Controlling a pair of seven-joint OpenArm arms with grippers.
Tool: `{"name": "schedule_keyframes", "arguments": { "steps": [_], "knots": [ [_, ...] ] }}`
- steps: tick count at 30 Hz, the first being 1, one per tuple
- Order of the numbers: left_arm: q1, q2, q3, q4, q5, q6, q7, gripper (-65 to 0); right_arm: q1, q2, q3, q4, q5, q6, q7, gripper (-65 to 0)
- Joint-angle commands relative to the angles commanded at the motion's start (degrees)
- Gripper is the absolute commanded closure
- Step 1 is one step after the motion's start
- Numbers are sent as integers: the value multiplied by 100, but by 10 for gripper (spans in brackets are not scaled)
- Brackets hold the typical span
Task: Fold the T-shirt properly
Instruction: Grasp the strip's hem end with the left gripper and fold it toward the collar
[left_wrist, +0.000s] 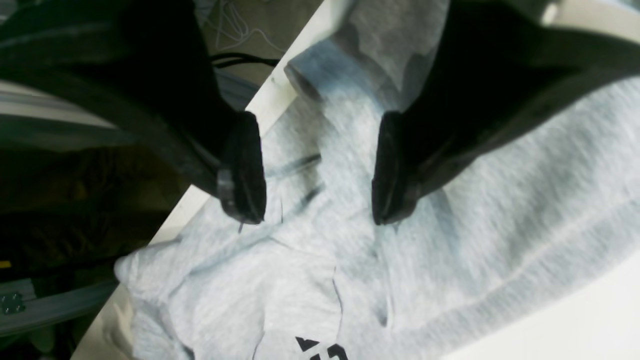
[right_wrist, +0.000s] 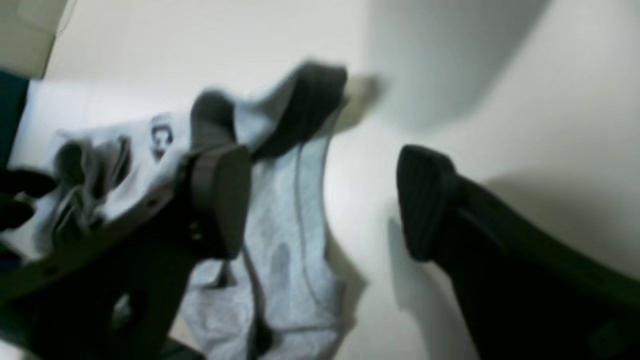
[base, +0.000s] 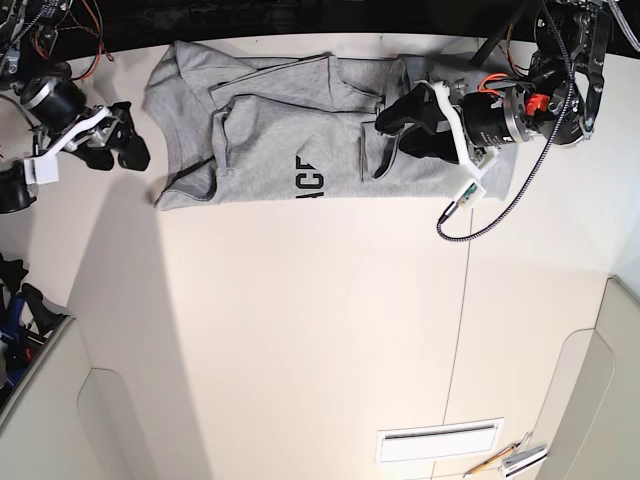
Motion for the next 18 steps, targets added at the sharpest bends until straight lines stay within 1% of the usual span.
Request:
{"name": "schedule_keyframes", "arguments": {
  "steps": [2, 4, 9, 14, 17, 18],
  "knots": [
    [-81, 0, -35, 28, 2, 0, 44, -378, 9, -46, -289, -258, 192, 72, -61, -450],
    [-90, 0, -199, 105, 2, 0, 46, -377, 15, -131, -501, -409, 223, 85, -94, -450],
    [-79, 0, -935, 348, -48, 0, 46, -377, 15, -323, -1025, -444, 258, 111, -92, -450],
    [-76, 0, -1484, 354, -127, 0, 46, -377, 50, -599, -1298, -444, 81, 83, 11, -449],
    [-76, 0, -1716, 354, -118, 0, 57, -377, 98, -614, -1344, -444, -210, 83, 127, -444],
    [-76, 0, -1829, 354, -111, 0, 57, -377, 142, -614, -1349, -444, -365, 83, 127, -408]
  ]
}}
